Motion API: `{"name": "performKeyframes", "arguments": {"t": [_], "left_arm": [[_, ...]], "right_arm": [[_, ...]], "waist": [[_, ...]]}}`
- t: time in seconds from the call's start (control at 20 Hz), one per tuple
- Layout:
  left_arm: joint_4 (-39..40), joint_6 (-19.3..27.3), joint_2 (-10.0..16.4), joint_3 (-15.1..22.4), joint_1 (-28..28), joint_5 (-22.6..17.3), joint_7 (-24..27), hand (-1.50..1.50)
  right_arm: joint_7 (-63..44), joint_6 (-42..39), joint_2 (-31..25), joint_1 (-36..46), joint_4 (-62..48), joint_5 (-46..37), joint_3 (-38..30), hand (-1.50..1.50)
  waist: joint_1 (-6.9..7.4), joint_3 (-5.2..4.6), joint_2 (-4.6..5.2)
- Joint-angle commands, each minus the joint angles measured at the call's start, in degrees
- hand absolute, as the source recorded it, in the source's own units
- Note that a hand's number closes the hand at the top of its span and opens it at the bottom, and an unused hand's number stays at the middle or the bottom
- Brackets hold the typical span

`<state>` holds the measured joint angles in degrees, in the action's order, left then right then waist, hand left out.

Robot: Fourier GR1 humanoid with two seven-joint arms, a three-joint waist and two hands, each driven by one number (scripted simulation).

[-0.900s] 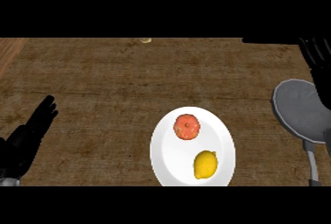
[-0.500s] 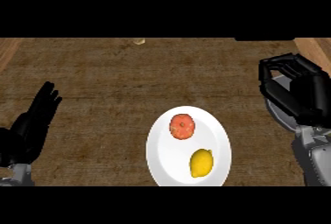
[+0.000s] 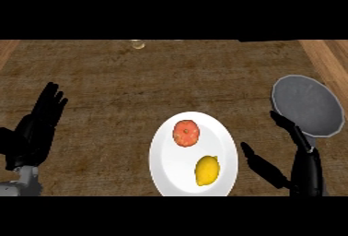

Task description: Pick the squash from the plate and place it in the pan

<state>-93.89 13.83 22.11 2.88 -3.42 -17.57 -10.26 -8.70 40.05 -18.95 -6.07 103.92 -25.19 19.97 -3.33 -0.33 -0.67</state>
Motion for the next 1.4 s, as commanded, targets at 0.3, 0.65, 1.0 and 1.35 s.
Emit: {"name": "performKeyframes", "arguments": {"t": [0.3, 0.65, 1.0, 1.35], "left_arm": [[1.4, -1.6, -1.9, 1.4, -3.2, 0.1, -0.2, 0.00], [4.5, -0.1, -4.5, 3.1, -6.3, 2.8, 0.7, 0.00], [1.9, 0.1, -3.7, 2.9, -6.1, 3.3, -1.3, 0.00], [2.8, -1.0, -4.4, 1.0, -4.9, 2.2, -0.7, 0.00]], "right_arm": [[-31.1, -17.9, -1.4, -1.2, 18.3, -30.6, 7.8, -1.50], [-46.3, -43.2, 0.4, 14.8, 14.0, -29.8, 9.2, -1.50], [-56.2, -59.7, 10.1, 24.2, 0.2, -18.6, 9.1, -1.50], [-63.5, -65.8, 17.2, 27.2, -1.7, -20.8, 14.1, -1.50]], "waist": [[2.90, -0.02, 0.48], [3.67, 0.16, 0.82], [5.24, 0.20, 1.05], [3.78, 0.25, 0.56]]}}
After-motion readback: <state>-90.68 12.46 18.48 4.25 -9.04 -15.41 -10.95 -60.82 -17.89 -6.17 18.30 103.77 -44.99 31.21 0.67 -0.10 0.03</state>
